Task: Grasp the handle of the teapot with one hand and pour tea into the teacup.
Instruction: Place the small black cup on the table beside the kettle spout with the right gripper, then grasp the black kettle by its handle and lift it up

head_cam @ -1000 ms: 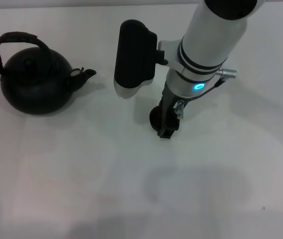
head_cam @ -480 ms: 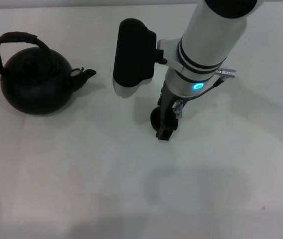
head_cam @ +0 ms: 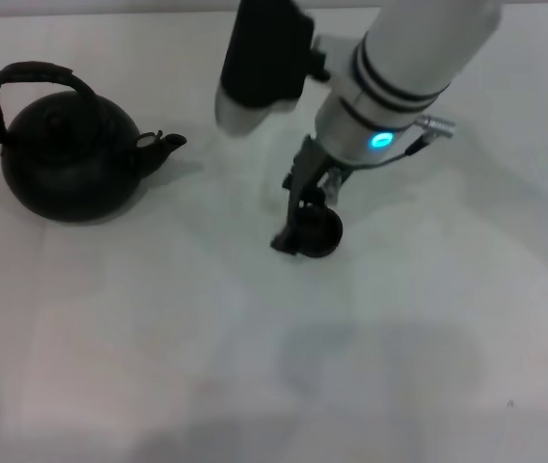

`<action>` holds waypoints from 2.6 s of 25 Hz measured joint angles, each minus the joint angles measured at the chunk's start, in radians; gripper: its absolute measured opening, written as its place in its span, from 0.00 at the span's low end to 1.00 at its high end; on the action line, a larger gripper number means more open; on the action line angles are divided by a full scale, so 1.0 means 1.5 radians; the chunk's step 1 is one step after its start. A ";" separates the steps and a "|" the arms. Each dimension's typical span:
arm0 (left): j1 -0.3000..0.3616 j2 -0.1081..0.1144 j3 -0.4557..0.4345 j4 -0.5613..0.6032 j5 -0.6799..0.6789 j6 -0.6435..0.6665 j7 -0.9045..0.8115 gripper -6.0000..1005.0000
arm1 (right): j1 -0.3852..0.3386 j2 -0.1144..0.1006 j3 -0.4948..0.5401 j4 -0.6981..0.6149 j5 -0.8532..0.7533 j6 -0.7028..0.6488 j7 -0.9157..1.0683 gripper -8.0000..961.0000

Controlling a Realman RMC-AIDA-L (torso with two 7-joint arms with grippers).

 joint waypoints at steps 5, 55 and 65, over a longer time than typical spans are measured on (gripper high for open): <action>0.000 0.000 0.000 -0.001 0.000 0.002 0.001 0.87 | -0.062 -0.002 0.116 -0.020 -0.003 -0.003 -0.060 0.89; 0.116 -0.005 0.007 0.063 0.164 0.090 0.008 0.87 | -0.313 -0.004 0.729 0.521 1.107 -0.189 -1.422 0.88; 0.076 -0.006 0.008 0.081 0.173 0.074 0.057 0.87 | -0.315 -0.004 0.729 0.522 1.108 -0.198 -1.407 0.88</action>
